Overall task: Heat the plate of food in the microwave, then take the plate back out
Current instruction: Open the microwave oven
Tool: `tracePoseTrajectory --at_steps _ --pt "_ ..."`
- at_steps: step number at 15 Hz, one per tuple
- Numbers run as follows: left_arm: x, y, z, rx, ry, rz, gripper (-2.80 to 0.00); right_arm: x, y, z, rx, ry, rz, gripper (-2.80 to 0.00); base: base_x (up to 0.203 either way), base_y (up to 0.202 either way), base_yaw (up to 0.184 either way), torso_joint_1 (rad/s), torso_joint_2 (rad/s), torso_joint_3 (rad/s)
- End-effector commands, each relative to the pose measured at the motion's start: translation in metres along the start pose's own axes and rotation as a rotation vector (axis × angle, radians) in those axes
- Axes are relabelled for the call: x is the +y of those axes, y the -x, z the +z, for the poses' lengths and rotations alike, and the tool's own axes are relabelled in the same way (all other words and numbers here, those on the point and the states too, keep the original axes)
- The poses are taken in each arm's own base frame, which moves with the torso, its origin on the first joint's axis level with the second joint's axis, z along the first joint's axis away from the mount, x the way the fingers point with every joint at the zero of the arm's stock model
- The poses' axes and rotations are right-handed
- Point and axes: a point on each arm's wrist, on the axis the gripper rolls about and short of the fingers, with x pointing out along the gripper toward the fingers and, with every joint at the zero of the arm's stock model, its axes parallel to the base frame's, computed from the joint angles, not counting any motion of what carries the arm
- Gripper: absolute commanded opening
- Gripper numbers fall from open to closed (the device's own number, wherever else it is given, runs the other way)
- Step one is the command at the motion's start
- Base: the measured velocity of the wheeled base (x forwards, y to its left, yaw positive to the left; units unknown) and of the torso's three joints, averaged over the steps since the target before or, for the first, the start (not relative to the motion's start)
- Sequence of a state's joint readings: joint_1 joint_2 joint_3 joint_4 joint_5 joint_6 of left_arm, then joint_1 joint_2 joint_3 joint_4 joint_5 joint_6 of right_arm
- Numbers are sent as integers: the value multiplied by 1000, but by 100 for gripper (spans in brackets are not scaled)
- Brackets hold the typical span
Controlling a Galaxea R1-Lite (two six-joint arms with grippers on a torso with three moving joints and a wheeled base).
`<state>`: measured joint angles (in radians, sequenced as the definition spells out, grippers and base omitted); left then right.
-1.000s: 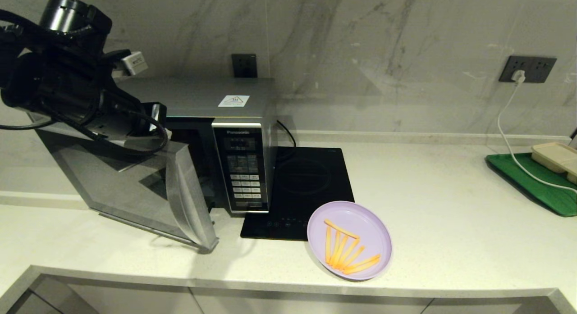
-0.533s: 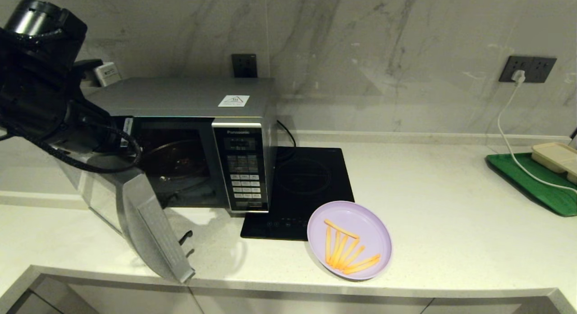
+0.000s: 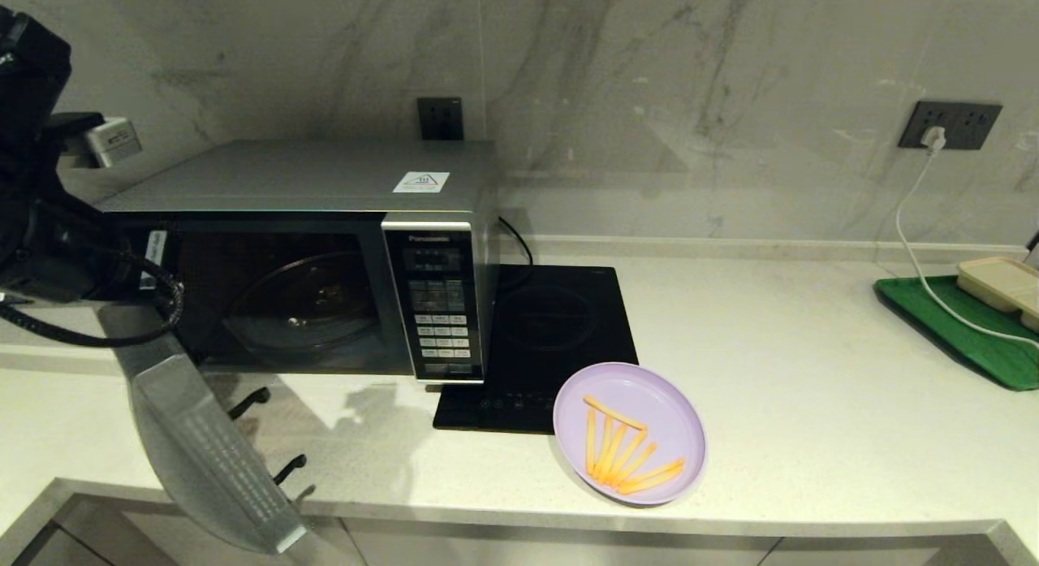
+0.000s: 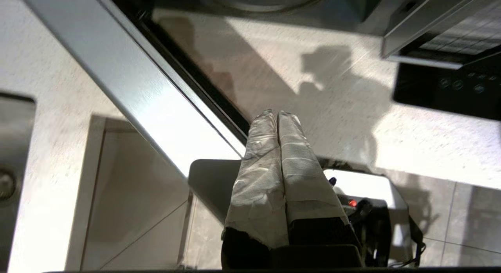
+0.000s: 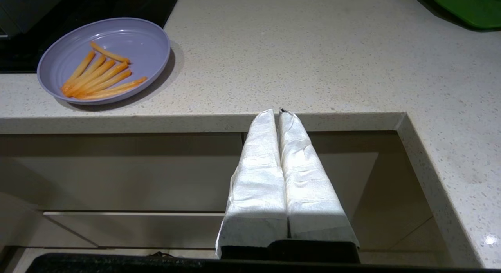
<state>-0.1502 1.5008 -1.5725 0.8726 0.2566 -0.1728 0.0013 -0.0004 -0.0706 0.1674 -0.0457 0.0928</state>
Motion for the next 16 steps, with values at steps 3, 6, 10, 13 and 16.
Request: tracePoseTrajectory --at_steps 3,6,10,13,16 --pt "21 22 -27 -5 40 51 -280 0 0 0 2 -1 0 -280 0 0 0 0 0 0" --pt "32 27 -38 5 70 88 -280 0 0 0 2 -1 0 -280 0 0 0 0 0 0" --pt "34 25 -41 16 72 93 -280 0 0 0 2 -1 0 -280 0 0 0 0 0 0" --pt "33 21 -40 26 66 93 -280 0 0 0 2 -1 0 -280 0 0 0 0 0 0" --pt "31 13 -38 47 61 92 -280 0 0 0 2 -1 0 -280 0 0 0 0 0 0"
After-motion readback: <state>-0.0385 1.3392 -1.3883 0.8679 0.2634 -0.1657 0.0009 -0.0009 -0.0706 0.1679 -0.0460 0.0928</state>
